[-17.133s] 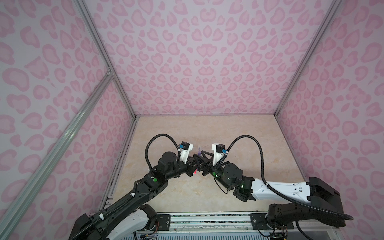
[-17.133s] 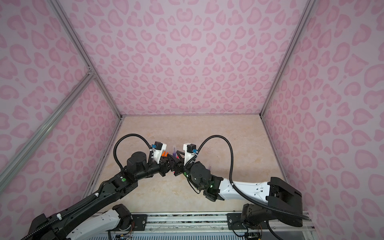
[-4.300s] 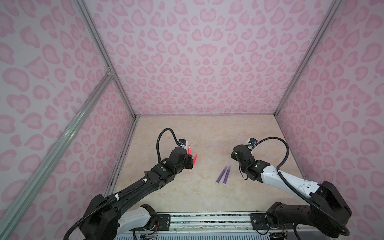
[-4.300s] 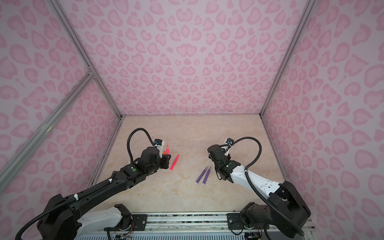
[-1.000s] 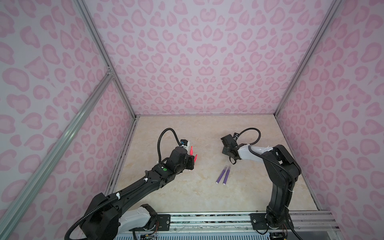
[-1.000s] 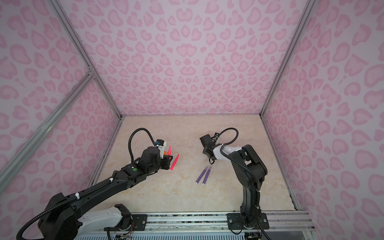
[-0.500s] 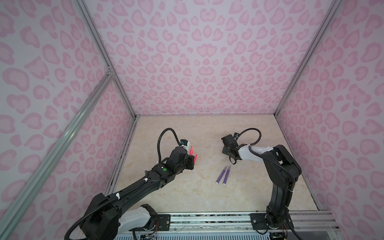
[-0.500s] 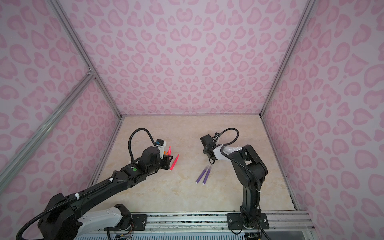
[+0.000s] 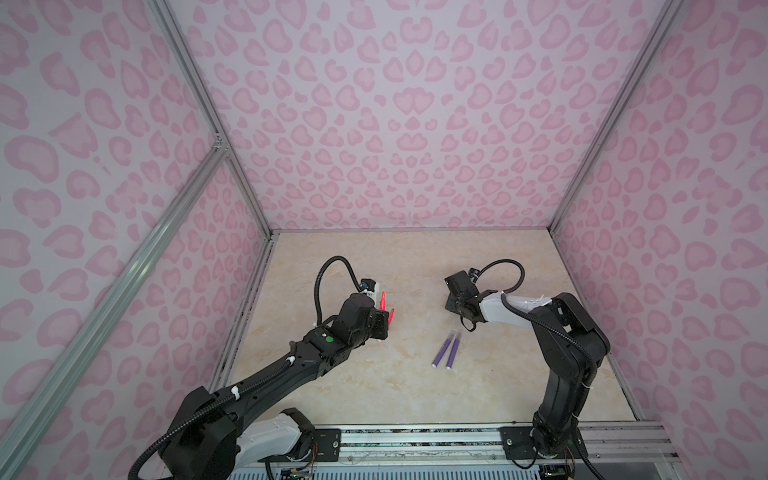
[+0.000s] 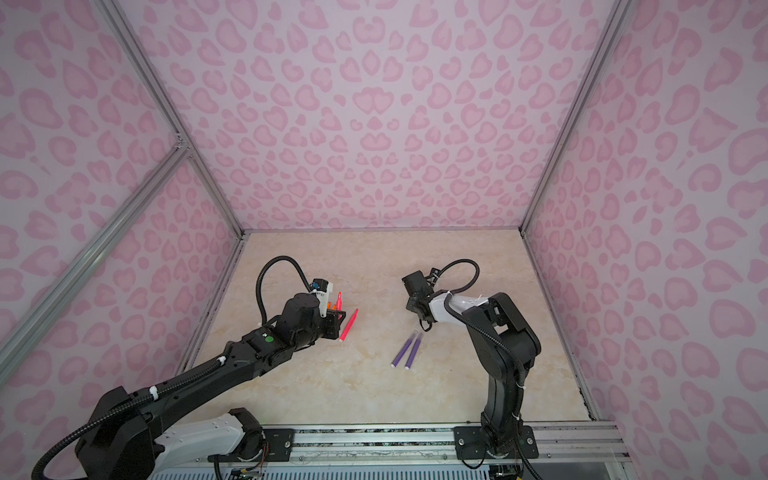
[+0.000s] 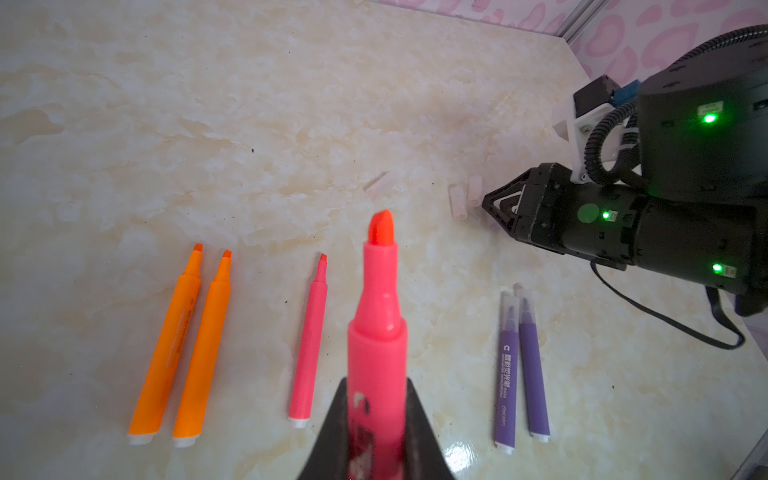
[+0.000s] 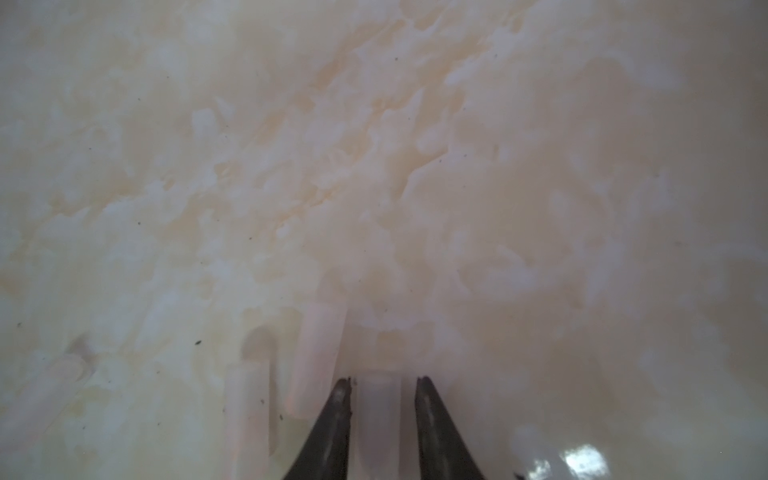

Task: Insert the pens into the pen caps
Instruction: 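Close the right gripper on a translucent pale pink cap, then lift the cap with the right gripper toward the highlighter tip in the left gripper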

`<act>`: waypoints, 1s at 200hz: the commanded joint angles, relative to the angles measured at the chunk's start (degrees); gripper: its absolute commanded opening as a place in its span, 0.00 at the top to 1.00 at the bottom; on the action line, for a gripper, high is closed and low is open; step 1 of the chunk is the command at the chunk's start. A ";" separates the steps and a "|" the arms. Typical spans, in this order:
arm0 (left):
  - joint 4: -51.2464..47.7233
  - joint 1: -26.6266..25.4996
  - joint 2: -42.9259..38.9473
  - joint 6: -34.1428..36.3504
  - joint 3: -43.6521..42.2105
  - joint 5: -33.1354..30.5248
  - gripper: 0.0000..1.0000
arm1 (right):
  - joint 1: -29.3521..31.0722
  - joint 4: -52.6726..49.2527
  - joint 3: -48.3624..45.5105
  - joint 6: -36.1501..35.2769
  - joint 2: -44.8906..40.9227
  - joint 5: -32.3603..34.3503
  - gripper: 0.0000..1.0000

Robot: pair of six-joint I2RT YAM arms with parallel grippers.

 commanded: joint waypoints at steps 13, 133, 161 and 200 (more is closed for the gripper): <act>1.64 0.05 -0.36 0.35 0.28 0.38 0.97 | 0.10 -1.75 -0.43 0.32 0.24 -0.29 0.71; 6.59 -4.24 -2.51 4.12 -1.10 3.81 0.97 | 0.14 0.16 -7.04 2.06 -9.94 3.44 0.91; 9.49 -7.98 -3.80 7.16 -2.51 2.51 0.97 | 0.30 0.21 -6.12 1.91 -17.11 1.28 0.99; 11.57 -9.66 -7.84 8.44 -4.70 1.93 0.97 | 9.99 -5.55 3.44 -0.34 -25.70 8.08 0.99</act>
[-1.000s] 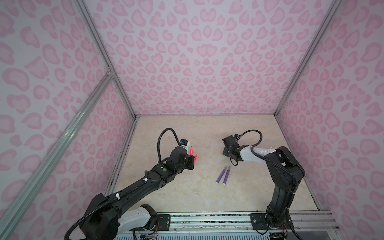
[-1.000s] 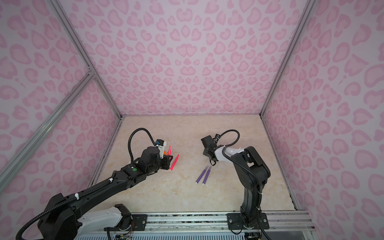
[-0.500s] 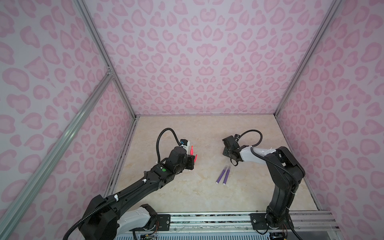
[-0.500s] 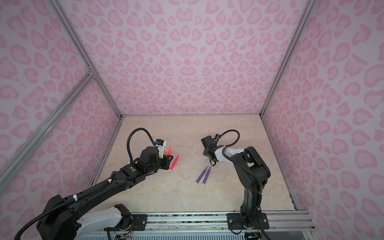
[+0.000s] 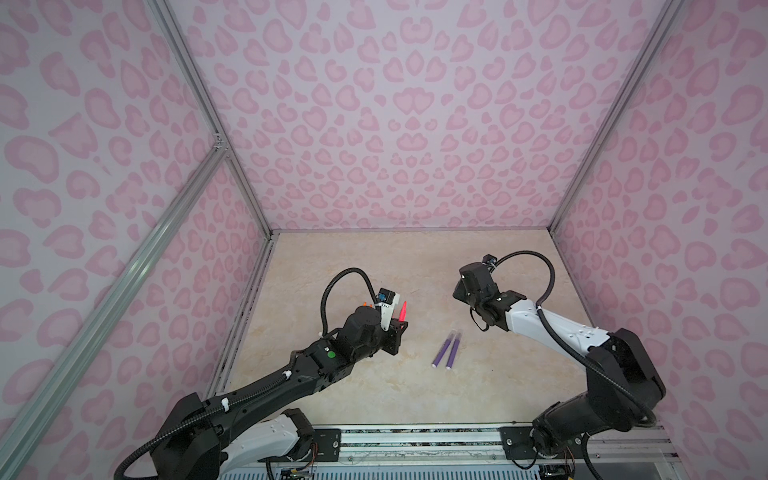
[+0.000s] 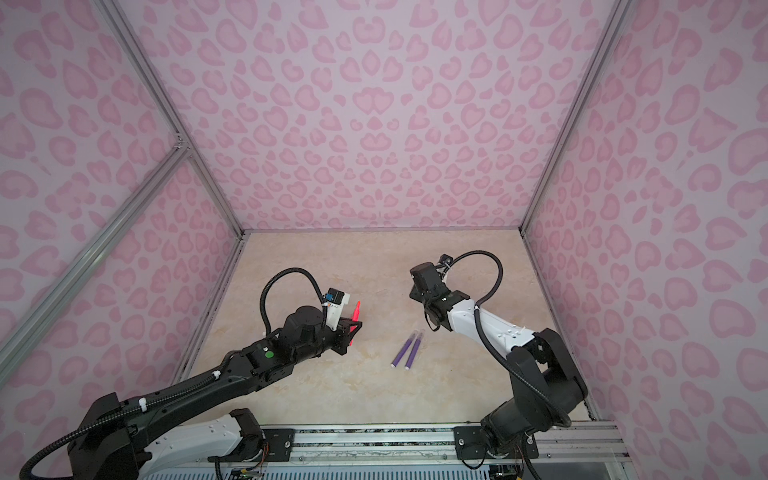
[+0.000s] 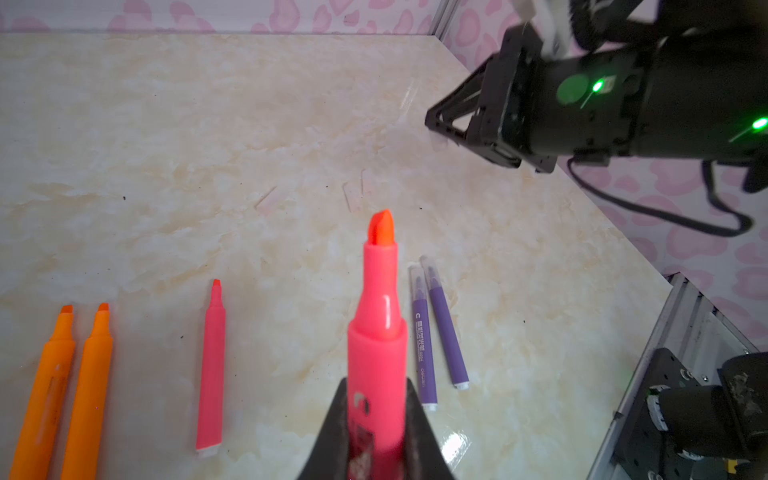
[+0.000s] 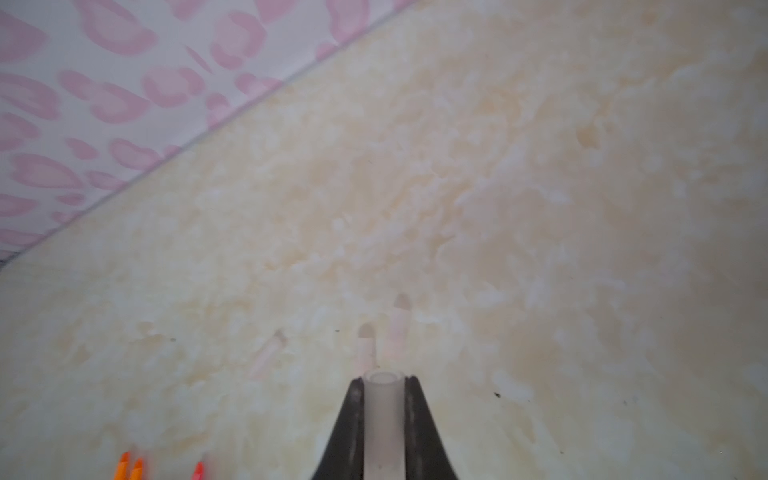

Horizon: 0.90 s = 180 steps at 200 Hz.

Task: Insert the pens into the pen caps
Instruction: 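Lift the cap with the right gripper toward the highlighter tip in the left gripper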

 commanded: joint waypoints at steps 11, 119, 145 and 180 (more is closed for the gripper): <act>5.27 -0.77 -4.80 1.97 -2.44 -1.38 0.97 | 9.38 -1.97 4.56 -3.22 -5.24 6.73 0.98; 5.12 -0.92 -11.20 1.08 -4.89 -6.07 0.97 | 25.81 0.11 16.80 -6.95 0.04 11.46 1.00; 5.02 -0.92 -10.56 0.65 -4.67 -7.00 0.97 | 27.98 1.93 15.60 -6.40 -0.77 12.61 1.00; 4.65 -0.92 -9.33 0.47 -4.18 -7.35 0.97 | 28.71 4.63 11.72 -4.21 -1.57 12.75 1.00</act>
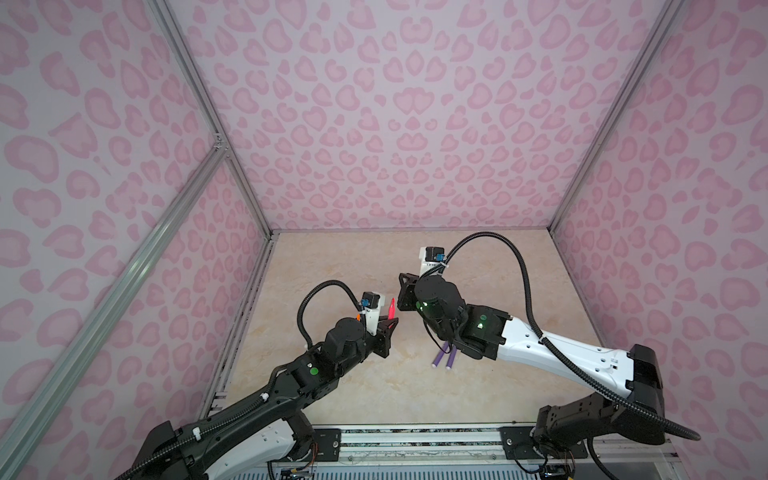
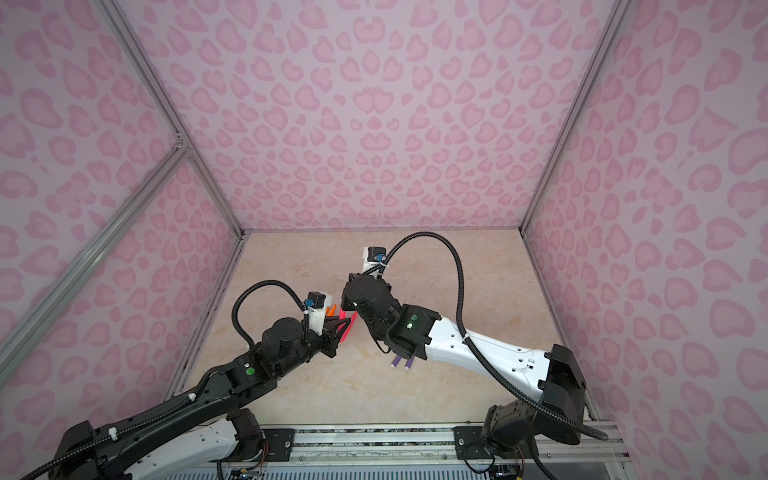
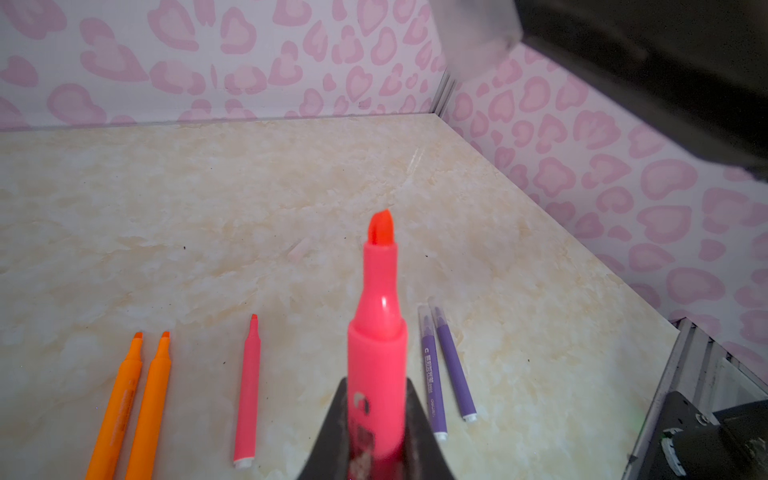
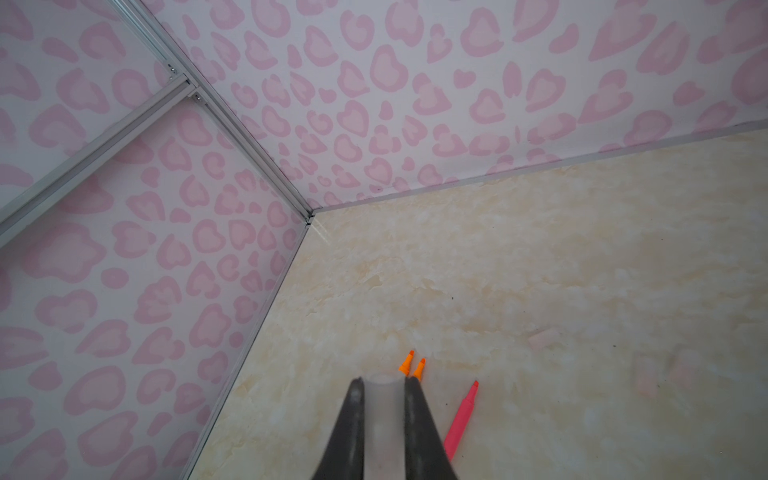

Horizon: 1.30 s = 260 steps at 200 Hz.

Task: Insert the pens into the pen caps
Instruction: 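Lift the cap with the right gripper toward the highlighter tip in the left gripper, then lower the cap onto the highlighter tip with the right gripper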

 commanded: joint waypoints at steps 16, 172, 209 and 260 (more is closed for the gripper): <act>1.25 -0.03 0.45 -0.21 0.98 -1.22 0.97 | 0.36 3.51 -3.37 2.29 -0.09 0.95 1.00; 1.32 -0.08 -0.01 -0.38 0.88 -1.39 0.97 | 1.94 6.17 -0.47 2.14 4.96 -1.00 1.00; 1.18 0.05 0.48 -0.73 1.13 -1.48 0.97 | 2.55 6.62 -1.08 2.45 5.07 -0.76 1.00; 1.37 0.23 -0.50 -1.21 0.63 -2.02 0.97 | 3.09 6.90 -2.48 2.64 5.17 0.75 1.00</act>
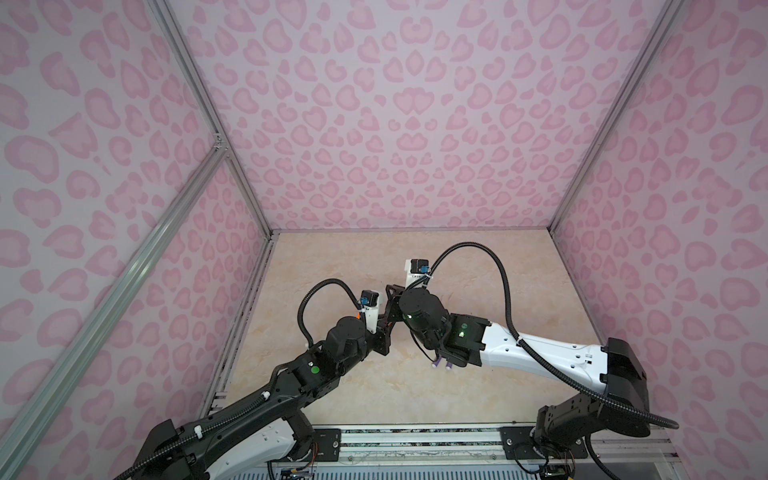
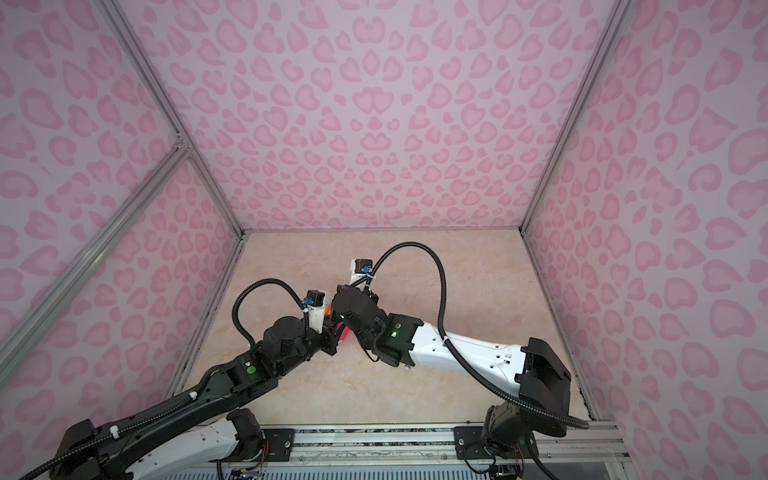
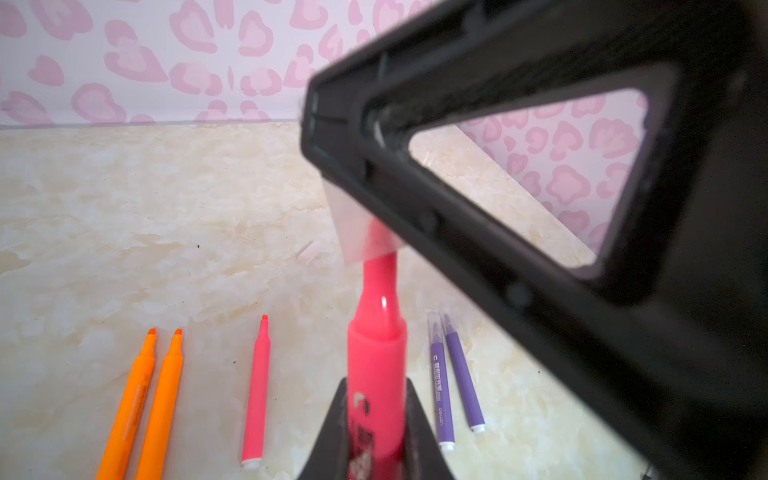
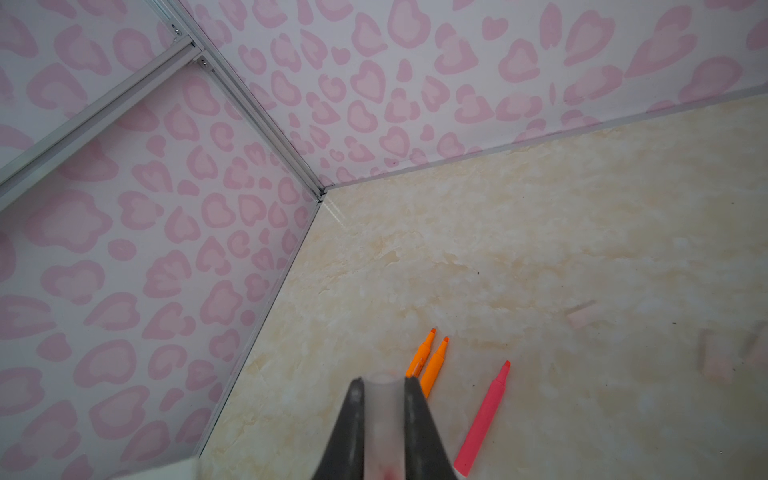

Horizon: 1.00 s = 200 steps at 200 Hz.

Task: Insert the pens into the pen caps
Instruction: 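Lower the cap onto the highlighter tip with the right gripper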

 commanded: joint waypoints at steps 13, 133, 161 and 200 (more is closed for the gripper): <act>1.58 0.57 -0.80 -0.65 0.20 0.31 0.97 | 0.03 1.27 -1.07 0.68 0.39 1.25 1.00; 6.86 7.37 -4.16 -3.94 -2.74 14.85 0.97 | 0.81 8.90 -6.29 -0.71 0.02 -2.13 1.00; 7.89 7.89 -4.42 -4.43 -2.92 17.28 0.97 | 0.15 13.14 -9.43 -3.75 -2.03 -4.71 1.00; 9.40 8.74 -4.42 -5.17 -3.27 20.78 0.97 | -2.20 20.70 -15.45 -5.60 -4.89 -12.36 1.00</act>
